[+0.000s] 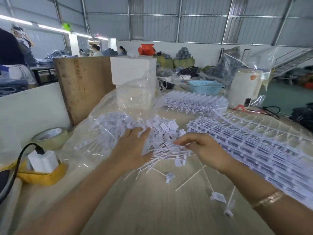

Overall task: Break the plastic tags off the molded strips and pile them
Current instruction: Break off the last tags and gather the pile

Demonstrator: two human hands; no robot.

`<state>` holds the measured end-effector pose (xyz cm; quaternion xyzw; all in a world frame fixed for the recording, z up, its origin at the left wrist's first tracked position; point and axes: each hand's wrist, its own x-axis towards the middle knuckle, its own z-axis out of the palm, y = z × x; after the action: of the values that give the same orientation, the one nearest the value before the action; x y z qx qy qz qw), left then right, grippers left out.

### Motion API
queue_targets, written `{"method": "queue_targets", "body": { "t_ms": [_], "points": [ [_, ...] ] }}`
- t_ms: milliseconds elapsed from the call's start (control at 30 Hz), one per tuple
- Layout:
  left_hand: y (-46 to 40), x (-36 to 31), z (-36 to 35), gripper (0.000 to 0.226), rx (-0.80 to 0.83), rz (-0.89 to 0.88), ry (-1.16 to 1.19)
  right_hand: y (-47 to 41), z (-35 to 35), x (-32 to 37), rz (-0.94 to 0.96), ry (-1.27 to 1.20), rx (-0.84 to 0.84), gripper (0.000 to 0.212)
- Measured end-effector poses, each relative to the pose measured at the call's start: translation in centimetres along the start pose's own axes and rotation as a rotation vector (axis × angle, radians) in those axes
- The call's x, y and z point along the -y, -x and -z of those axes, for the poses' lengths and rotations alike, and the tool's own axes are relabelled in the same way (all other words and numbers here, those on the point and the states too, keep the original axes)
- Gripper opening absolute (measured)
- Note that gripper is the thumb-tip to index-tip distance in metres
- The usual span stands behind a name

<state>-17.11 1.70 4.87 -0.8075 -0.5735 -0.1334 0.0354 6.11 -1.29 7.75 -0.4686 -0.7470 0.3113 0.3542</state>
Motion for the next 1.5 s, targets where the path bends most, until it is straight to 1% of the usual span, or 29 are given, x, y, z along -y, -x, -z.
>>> {"method": "queue_targets", "body": {
  "t_ms": [33,67,100,133,167,200,233,333,367,433,500,600,633,700,733,800,867,900,1000,1067,1133,1200,1233,1267,1300,1367,1433,1467,1500],
  "points": [
    [0.1,-0.2,0.0,0.077,-0.102,-0.011,-0.047,1.5,1.4,-0.8,-0.022,-0.015,-0.094,0.043],
    [0.3,-0.7,0.0,0.071,-0.201,-0.071,-0.059,2.9,2.7,-1.8,-0.037,0.045,-0.154,0.039],
    [0.5,-1.5,0.1,0.064,-0.269,-0.165,-0.057,4.4,3.8,-2.7,-0.074,0.175,-0.145,0.032],
    [0.6,-2.3,0.2,0.057,-0.317,-0.280,-0.033,5.9,4.5,-3.5,-0.146,0.314,-0.062,0.020],
    [0.5,-3.1,0.2,0.048,-0.344,-0.392,0.005,7.4,4.7,-4.2,-0.264,0.413,0.080,0.016],
    [0.4,-4.0,0.2,0.041,-0.312,-0.475,0.054,8.6,4.7,-4.9,-0.345,0.456,0.207,0.035],
    [0.3,-5.0,-0.1,0.035,-0.237,-0.506,0.107,9.5,4.3,-5.8,-0.388,0.442,0.281,0.055],
    [-0.3,-6.7,-2.5,0.037,-0.029,-0.415,0.161,10.7,1.6,-7.5,-0.317,0.527,0.349,0.100],
    [-0.8,-6.9,-3.3,0.041,0.004,-0.359,0.133,10.5,0.5,-7.8,-0.310,0.507,0.317,0.107],
    [-1.7,-6.7,-4.3,0.052,0.051,-0.220,0.098,9.1,-1.4,-7.3,-0.332,0.310,0.229,0.111],
    [-2.8,-6.3,-4.8,0.060,0.079,-0.073,0.096,6.9,-3.1,-6.0,-0.288,0.172,0.193,0.114],
    [-3.6,-5.0,-5.4,0.065,0.141,0.118,0.160,4.6,-4.3,-5.0,-0.196,0.096,0.165,0.105],
    [-3.6,-4.4,-5.5,0.066,0.152,0.157,0.169,4.5,-3.9,-5.1,-0.172,0.077,0.144,0.094],
    [-3.6,-2.8,-5.5,0.066,0.125,0.216,0.152,5.0,-1.6,-5.7,-0.124,0.042,0.110,0.062],
    [-3.7,-1.9,-5.3,0.066,0.097,0.238,0.116,5.4,-0.1,-6.2,-0.101,0.072,0.131,0.057],
    [-4.0,-0.6,-4.8,0.068,0.063,0.285,0.029,6.3,2.6,-7.6,-0.085,0.265,0.254,0.081],
    [-4.5,-0.1,-4.4,0.072,0.061,0.331,0.018,6.6,3.2,-8.6,-0.154,0.480,0.348,0.098],
    [-4.9,-0.1,-4.2,0.073,0.067,0.336,0.029,6.4,2.6,-8.8,-0.149,0.544,0.348,0.097],
    [-5.9,-0.2,-4.0,0.071,0.142,0.284,0.025,4.3,-0.3,-8.1,-0.015,0.634,0.304,0.072],
    [-5.9,-0.2,-4.0,0.070,0.201,0.266,0.023,2.8,-1.8,-7.0,0.049,0.633,0.253,0.064],
    [-5.7,0.2,-4.2,0.070,0.216,0.273,0.057,2.3,-2.5,-5.5,-0.021,0.393,0.097,0.062],
    [-5.6,0.9,-4.1,0.072,0.207,0.298,0.094,3.9,-2.2,-4.2,-0.207,-0.176,-0.169,0.052],
    [-5.7,1.1,-4.1,0.074,0.204,0.308,0.102,5.1,-1.9,-3.8,-0.318,-0.511,-0.226,0.044],
    [-5.9,1.4,-4.1,0.075,0.206,0.314,0.106,6.2,-1.7,-3.5,-0.434,-0.819,-0.203,0.036],
    [-6.2,1.4,-4.1,0.077,0.216,0.315,0.108,7.0,-1.7,-3.5,-0.518,-1.022,-0.167,0.039],
    [-6.9,1.0,-4.5,0.077,0.259,0.324,0.138,7.3,-1.9,-3.1,-0.635,-1.191,-0.163,0.061],
    [-7.1,0.0,-5.4,0.071,0.276,0.344,0.223,5.8,-2.5,-2.4,-0.712,-1.212,-0.205,0.089],
    [-7.0,-0.5,-5.9,0.067,0.253,0.345,0.269,4.7,-3.0,-1.6,-0.731,-1.208,-0.225,0.092],
    [-6.9,-1.0,-6.4,0.062,0.215,0.337,0.303,3.2,-3.6,-1.3,-0.743,-1.204,-0.246,0.084]
  ]
}}
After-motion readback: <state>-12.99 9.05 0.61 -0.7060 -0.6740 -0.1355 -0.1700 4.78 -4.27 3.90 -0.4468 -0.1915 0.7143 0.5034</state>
